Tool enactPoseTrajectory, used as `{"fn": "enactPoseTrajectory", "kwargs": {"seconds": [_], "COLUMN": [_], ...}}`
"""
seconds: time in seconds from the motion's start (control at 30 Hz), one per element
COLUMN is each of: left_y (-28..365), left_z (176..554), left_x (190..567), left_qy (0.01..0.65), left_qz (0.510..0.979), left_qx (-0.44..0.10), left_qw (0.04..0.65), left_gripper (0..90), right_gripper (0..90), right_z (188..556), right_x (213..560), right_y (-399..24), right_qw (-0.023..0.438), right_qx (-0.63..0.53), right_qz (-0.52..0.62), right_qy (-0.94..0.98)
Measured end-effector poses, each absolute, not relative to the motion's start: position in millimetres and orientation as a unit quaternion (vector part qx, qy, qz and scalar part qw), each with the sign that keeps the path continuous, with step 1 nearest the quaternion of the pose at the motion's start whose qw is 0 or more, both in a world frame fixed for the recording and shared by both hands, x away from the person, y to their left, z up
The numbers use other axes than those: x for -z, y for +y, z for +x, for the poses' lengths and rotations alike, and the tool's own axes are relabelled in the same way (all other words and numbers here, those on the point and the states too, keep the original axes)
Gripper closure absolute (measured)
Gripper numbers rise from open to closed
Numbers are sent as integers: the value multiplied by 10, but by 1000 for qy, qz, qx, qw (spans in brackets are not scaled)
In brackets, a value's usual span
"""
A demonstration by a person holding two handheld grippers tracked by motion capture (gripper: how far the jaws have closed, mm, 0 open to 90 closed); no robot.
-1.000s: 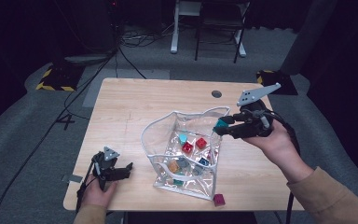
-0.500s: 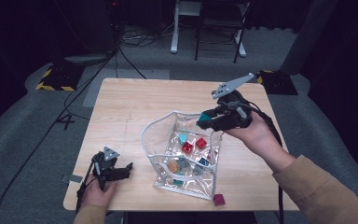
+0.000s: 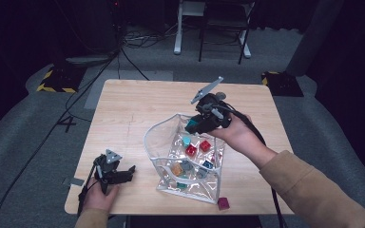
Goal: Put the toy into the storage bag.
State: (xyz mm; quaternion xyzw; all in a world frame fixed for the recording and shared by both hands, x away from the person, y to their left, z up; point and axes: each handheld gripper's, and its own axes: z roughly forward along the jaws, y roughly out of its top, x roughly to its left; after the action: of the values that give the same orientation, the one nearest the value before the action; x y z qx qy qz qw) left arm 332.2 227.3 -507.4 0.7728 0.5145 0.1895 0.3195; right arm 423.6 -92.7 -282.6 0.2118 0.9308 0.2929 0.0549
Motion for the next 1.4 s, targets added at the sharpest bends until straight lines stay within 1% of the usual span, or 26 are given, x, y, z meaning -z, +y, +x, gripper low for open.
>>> {"fn": "enactPoseTrajectory", "kwargs": {"seconds": [0.4, 1.2, 1.23, 1.27, 1.3, 1.33, 1.4], "left_y": [2273, 2272, 2273, 2273, 2272, 2273, 2273], "left_z": [3322, 3322, 3322, 3322, 3322, 3322, 3322], "left_x": [5074, 5074, 5074, 5074, 5074, 5074, 5074], "left_qy": [514, 515, 514, 514, 515, 515, 514], "left_qz": [773, 773, 773, 773, 773, 773, 773], "left_qx": [-189, -189, -189, -190, -190, -189, -189], "left_qw": [320, 320, 319, 320, 320, 320, 319], "left_gripper": [152, 152, 152, 152, 152, 152, 152], "right_gripper": [586, 583, 579, 557, 506, 483, 486], "right_z": [4298, 4253, 4251, 4248, 4247, 4249, 4252], "right_x": [3119, 3438, 3448, 3453, 3450, 3445, 3418], "right_y": [-749, -629, -629, -631, -641, -656, -692], "right_qw": [41, 21, 20, 20, 22, 28, 30], "right_qx": [-238, -150, -150, -151, -158, -168, -180], "right_qz": [208, 193, 191, 191, 194, 193, 197], "right_qy": [948, 969, 970, 970, 968, 966, 963]}}
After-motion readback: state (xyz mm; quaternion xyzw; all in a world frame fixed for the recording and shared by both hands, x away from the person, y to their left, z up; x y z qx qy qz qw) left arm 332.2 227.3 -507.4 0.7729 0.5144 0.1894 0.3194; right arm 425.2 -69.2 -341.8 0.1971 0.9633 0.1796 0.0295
